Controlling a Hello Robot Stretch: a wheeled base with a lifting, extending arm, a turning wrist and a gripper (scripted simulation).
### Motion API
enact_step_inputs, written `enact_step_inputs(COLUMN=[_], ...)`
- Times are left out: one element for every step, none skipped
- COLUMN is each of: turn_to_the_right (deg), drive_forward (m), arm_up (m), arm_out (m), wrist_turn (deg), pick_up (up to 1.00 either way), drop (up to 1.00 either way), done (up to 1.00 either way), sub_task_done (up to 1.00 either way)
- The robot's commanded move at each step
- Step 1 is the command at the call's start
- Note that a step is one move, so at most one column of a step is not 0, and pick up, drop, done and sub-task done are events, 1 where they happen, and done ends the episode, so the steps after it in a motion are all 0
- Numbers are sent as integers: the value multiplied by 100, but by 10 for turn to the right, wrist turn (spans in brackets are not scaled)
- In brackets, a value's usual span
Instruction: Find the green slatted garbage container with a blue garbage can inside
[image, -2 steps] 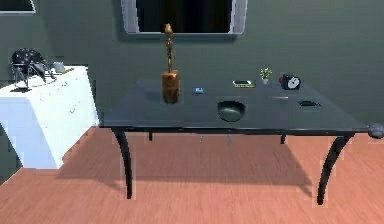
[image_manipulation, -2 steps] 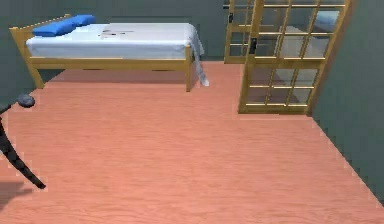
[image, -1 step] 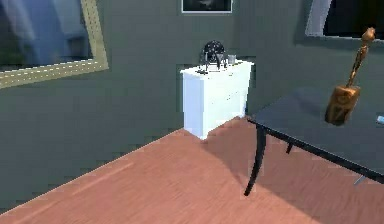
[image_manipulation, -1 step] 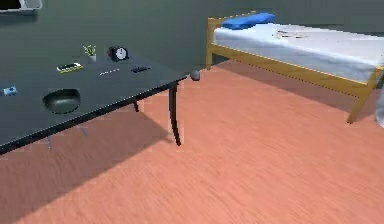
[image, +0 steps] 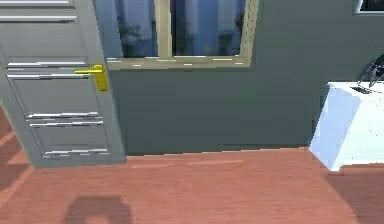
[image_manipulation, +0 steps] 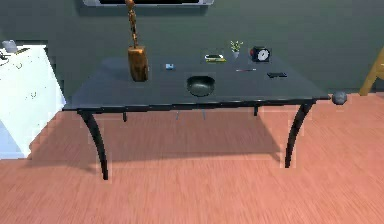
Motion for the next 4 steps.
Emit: enact_step_inputs(turn_to_the_right=[0,-450,0,-450], drive_forward=[30,0,50,0], arm_up=[0,0,0,0], arm_out=[0,0,0,0], wrist_turn=[0,0,0,0], pick_up=[0,0,0,0], drop=[0,0,0,0], done=[0,0,0,0], sub_task_done=[0,0,0,0])
